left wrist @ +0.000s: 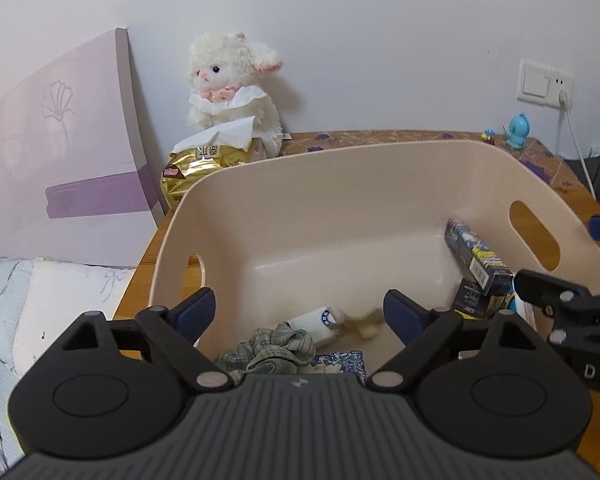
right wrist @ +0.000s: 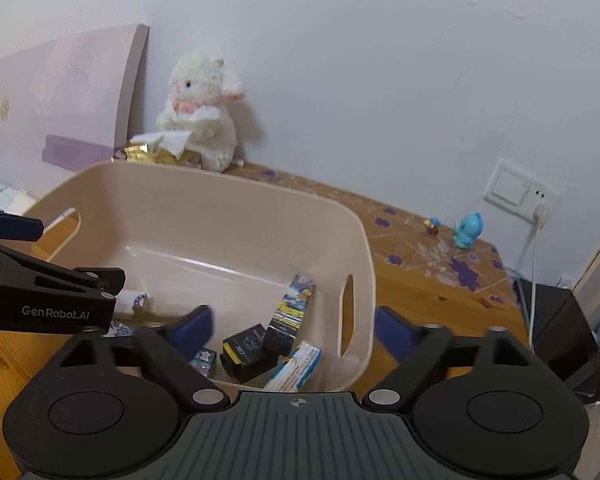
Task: Organize objects
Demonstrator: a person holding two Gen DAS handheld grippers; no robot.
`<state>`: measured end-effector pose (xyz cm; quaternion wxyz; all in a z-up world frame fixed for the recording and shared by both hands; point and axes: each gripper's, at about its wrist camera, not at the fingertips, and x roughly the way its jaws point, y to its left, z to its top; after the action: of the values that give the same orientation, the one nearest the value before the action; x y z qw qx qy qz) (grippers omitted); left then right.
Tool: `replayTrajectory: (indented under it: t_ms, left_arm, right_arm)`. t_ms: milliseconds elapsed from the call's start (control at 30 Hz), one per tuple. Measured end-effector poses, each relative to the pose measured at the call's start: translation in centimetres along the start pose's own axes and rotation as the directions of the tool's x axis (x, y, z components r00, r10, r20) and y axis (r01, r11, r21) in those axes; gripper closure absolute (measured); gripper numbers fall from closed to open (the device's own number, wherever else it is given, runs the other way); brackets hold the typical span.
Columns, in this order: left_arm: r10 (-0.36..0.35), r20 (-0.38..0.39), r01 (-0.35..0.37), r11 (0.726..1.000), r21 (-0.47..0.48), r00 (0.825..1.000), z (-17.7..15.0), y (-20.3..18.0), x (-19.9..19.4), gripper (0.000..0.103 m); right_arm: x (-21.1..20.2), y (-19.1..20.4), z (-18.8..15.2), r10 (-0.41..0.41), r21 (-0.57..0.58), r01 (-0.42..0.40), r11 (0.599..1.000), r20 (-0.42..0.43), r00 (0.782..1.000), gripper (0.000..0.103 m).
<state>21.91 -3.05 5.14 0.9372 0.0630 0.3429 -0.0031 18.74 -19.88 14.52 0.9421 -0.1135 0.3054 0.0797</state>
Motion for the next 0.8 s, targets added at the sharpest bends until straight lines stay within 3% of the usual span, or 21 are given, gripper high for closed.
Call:
replayTrajectory:
  t_ms: [167, 333, 633, 800]
  left_arm:
    - [0.009, 0.019, -0.009, 1.000, -0.004, 1.000, -0.2, 0.7, -1.5, 0.011]
    - [-0.024, 0.040, 0.025, 0.999, -0.032, 0.999, -0.6, 1.5, -3.6, 0.011]
    - [-0.065, 0.079, 0.072, 0.994, -0.084, 0.995, -2.8, 2.9, -7.5, 0.011]
    - [-0.043, 0.110, 0.054, 0.994, -0.098, 0.993, -4.5, 3.4, -9.8, 0.011]
  right_arm:
    - [-2.1, -0.1, -0.2, 0.010, -0.005, -0.010, 1.000, 0.019, 1.000, 0.007]
    - [-4.6, 0.1, -1.3, -0.012, 0.002, 0.012, 1.000, 0.070, 0.997, 0.000]
    - [-8.2, 0.4, -4.4, 0.049, 0.059, -0.054, 0.997, 0.088, 0.995, 0.000]
    - [-9.8, -0.7, -5.6, 0.073, 0.119, -0.085, 0.989, 0.100, 0.992, 0.000]
